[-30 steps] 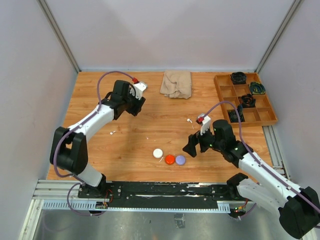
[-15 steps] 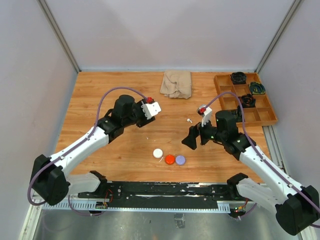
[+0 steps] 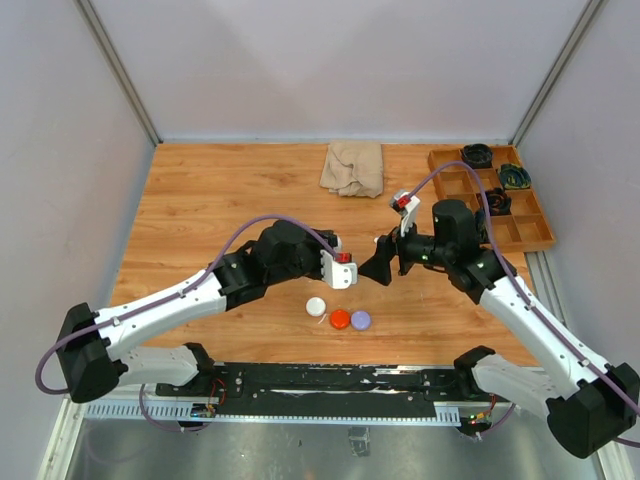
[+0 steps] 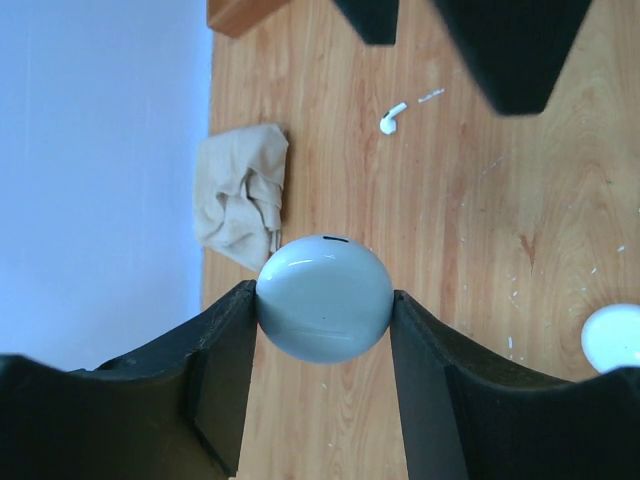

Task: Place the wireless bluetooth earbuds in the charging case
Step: Pick up the charging case at the center of the board.

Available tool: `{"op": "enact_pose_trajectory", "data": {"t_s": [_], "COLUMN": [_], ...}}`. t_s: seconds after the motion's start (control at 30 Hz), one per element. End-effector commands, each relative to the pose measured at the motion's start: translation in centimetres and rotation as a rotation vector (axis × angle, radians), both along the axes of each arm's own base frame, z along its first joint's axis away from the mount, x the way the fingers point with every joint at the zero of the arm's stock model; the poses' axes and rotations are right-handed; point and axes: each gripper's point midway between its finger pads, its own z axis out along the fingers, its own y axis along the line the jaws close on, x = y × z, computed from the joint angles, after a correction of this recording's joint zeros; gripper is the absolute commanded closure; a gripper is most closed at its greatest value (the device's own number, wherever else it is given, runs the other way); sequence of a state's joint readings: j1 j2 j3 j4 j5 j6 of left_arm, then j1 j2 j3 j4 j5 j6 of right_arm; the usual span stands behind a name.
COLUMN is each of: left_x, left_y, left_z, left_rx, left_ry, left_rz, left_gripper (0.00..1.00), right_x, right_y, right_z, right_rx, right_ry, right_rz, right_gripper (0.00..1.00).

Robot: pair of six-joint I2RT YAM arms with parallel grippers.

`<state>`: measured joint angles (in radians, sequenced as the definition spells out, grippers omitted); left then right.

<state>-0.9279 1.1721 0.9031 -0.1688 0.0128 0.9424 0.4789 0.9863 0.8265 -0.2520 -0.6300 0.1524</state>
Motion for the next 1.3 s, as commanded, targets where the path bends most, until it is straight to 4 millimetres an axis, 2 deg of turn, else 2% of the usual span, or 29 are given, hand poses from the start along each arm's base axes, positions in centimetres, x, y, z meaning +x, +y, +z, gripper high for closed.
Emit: {"op": "enact_pose_trajectory", "data": {"t_s": [0.0,0.23,0.5,0.9,1.13,1.2,1.27], "left_x": [-0.4,-1.9,-3.0,-3.7,-3.9,-3.8,-3.7], "left_y": [-1.6,-3.5,-4.9,-5.8,-5.9,-5.8,-5.7], "left_z": [2.6,3.0,3.1,3.1,2.9,2.9,2.9], "left_rx": [0.028,0.045,0.048,0.048,0.05,0.044,0.029], "left_ry": [-0.121,-0.176,-0.194,-0.2,-0.205,-0.202,-0.195], "left_rz": [-0.048,-0.114,-0.166,-0.202,-0.205,-0.193,-0.175], "left_gripper": [0.67,0.67,0.67,0.67,0.65,0.6,0.51], "right_x": [-0.1,-0.1,0.0,0.1,-0.2,-0.3,-0.3], "right_y": [0.4,1.8,3.1,3.7,4.0,3.9,3.8], "right_z": [1.6,3.4,4.3,3.1,2.8,2.7,2.6], "right_rx": [0.029,0.11,0.178,0.183,0.188,0.188,0.184], "right_ry": [0.003,0.022,0.059,0.129,0.152,0.15,0.14], "right_rz": [0.041,0.092,0.134,0.154,0.182,0.187,0.182], "right_gripper": [0.12,0.22,0.31,0.54,0.74,0.85,0.93]}}
